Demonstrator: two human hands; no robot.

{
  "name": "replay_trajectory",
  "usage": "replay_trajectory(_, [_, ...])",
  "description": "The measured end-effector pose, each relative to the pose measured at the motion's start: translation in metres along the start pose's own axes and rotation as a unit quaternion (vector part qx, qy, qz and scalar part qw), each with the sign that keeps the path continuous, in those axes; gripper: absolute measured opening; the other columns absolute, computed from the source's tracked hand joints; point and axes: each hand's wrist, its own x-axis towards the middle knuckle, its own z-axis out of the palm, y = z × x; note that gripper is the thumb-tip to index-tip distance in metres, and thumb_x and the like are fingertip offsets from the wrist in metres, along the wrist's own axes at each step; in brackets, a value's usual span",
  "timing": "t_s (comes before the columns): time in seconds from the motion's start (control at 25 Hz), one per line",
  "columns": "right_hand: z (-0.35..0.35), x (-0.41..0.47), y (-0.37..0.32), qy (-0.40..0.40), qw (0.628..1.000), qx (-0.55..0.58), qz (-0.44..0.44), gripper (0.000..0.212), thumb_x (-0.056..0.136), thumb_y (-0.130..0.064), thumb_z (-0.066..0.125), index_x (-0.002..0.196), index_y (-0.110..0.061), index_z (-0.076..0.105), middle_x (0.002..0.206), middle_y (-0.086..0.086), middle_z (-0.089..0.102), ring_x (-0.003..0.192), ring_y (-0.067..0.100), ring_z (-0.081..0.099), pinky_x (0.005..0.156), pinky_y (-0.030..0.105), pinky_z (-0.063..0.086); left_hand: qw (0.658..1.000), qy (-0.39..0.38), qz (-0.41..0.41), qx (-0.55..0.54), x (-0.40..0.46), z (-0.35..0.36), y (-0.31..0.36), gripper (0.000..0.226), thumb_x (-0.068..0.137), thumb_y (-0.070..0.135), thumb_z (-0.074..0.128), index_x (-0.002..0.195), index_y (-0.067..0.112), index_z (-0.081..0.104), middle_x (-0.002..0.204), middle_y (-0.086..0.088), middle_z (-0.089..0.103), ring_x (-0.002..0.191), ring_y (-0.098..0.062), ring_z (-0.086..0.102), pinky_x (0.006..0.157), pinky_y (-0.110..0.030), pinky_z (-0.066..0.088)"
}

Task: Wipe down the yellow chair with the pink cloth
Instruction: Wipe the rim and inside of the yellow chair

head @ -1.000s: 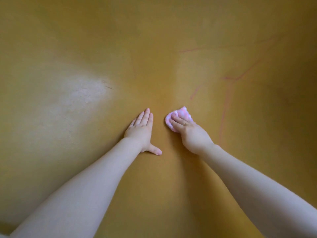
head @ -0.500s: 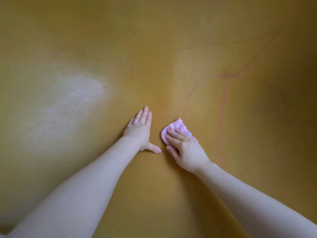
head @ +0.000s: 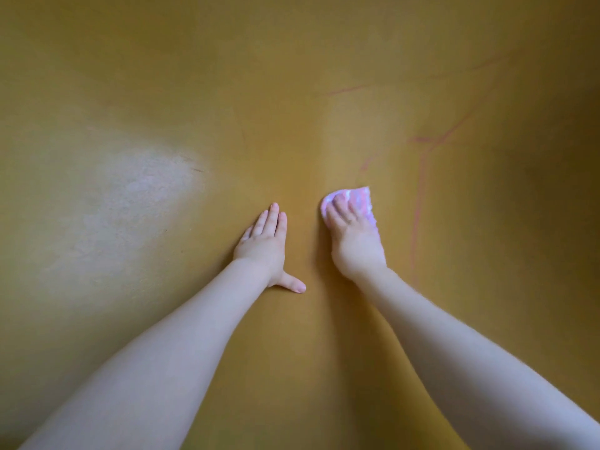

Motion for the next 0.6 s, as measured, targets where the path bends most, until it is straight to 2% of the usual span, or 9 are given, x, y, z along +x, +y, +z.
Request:
replay_trajectory(0.04, [0.011, -0.012, -0.01, -0.007, 0.999, 0.013, -0.042, 0.065, 0.081, -0.019, 0.009, 0.14, -0.011, 0.036, 0.151, 0.012, 0.029, 0.142, 0.028, 0.019, 0.113, 0.041, 0.019, 1.0, 0.007, 0.005, -0.001, 0.0, 0.0, -0.002, 0.135, 0.062, 0.067, 0.07, 0.147, 0.012, -0.019, 0.153, -0.003, -0.031, 0.144, -0.016, -0.02, 0.118, -0.031, -0.002])
replay_trajectory(0.12, [0.018, -0.025, -0.019, -0.036, 0.998, 0.029, -0.045, 0.055, 0.087, -0.021, 0.019, 0.138, -0.011, 0.038, 0.149, 0.011, 0.033, 0.141, 0.03, 0.022, 0.115, 0.04, 0.017, 1.0, 0.015, 0.012, -0.004, -0.001, 0.001, -0.004, 0.135, 0.061, 0.067, 0.07, 0.147, 0.012, -0.017, 0.154, -0.003, -0.029, 0.145, -0.015, -0.019, 0.118, -0.031, -0.002])
replay_trajectory(0.28, [-0.005, 0.0, 0.007, -0.052, 0.997, -0.04, -0.051, 0.059, 0.086, -0.011, 0.018, 0.144, -0.017, 0.025, 0.156, 0.003, 0.016, 0.144, 0.026, 0.007, 0.115, 0.04, 0.012, 1.0, 0.02, 0.011, 0.004, -0.002, -0.001, -0.002, 0.135, 0.06, 0.068, 0.07, 0.148, 0.012, -0.017, 0.154, -0.003, -0.028, 0.145, -0.016, -0.016, 0.118, -0.031, 0.0])
replay_trajectory(0.4, [-0.034, 0.035, 0.04, -0.003, 0.995, -0.051, 0.082, 0.065, 0.083, 0.002, 0.033, 0.144, -0.019, 0.022, 0.157, -0.001, 0.009, 0.144, 0.022, 0.006, 0.113, 0.041, 0.022, 1.0, 0.016, 0.015, -0.005, 0.0, 0.002, -0.005, 0.135, 0.06, 0.069, 0.069, 0.147, 0.013, -0.019, 0.153, -0.002, -0.031, 0.145, -0.015, -0.019, 0.118, -0.032, -0.002])
replay_trajectory(0.48, [-0.041, 0.047, 0.04, 0.032, 0.987, -0.023, 0.159, 0.072, 0.08, 0.007, 0.036, 0.144, -0.019, 0.021, 0.157, -0.005, 0.006, 0.143, 0.02, 0.004, 0.112, 0.04, 0.022, 1.0, 0.017, 0.019, -0.006, 0.002, 0.003, -0.006, 0.136, 0.06, 0.069, 0.069, 0.147, 0.013, -0.02, 0.153, -0.002, -0.032, 0.144, -0.015, -0.02, 0.118, -0.032, -0.003])
replay_trajectory(0.52, [-0.039, 0.049, 0.03, 0.038, 0.985, -0.012, 0.169, 0.072, 0.079, 0.006, 0.037, 0.144, -0.019, 0.021, 0.157, -0.004, 0.006, 0.144, 0.021, 0.003, 0.112, 0.039, 0.019, 1.0, 0.019, 0.021, -0.006, 0.002, 0.003, -0.007, 0.136, 0.06, 0.069, 0.069, 0.147, 0.013, -0.02, 0.153, -0.002, -0.032, 0.144, -0.015, -0.02, 0.118, -0.032, -0.003])
replay_trajectory(0.6, [-0.027, 0.047, 0.006, 0.021, 0.992, -0.007, 0.124, 0.069, 0.082, 0.002, 0.038, 0.145, -0.02, 0.02, 0.157, -0.002, 0.006, 0.144, 0.024, 0.001, 0.113, 0.036, 0.012, 0.999, 0.026, 0.024, -0.006, 0.003, 0.004, -0.006, 0.136, 0.06, 0.069, 0.069, 0.147, 0.013, -0.019, 0.153, -0.002, -0.031, 0.144, -0.016, -0.02, 0.118, -0.032, -0.003])
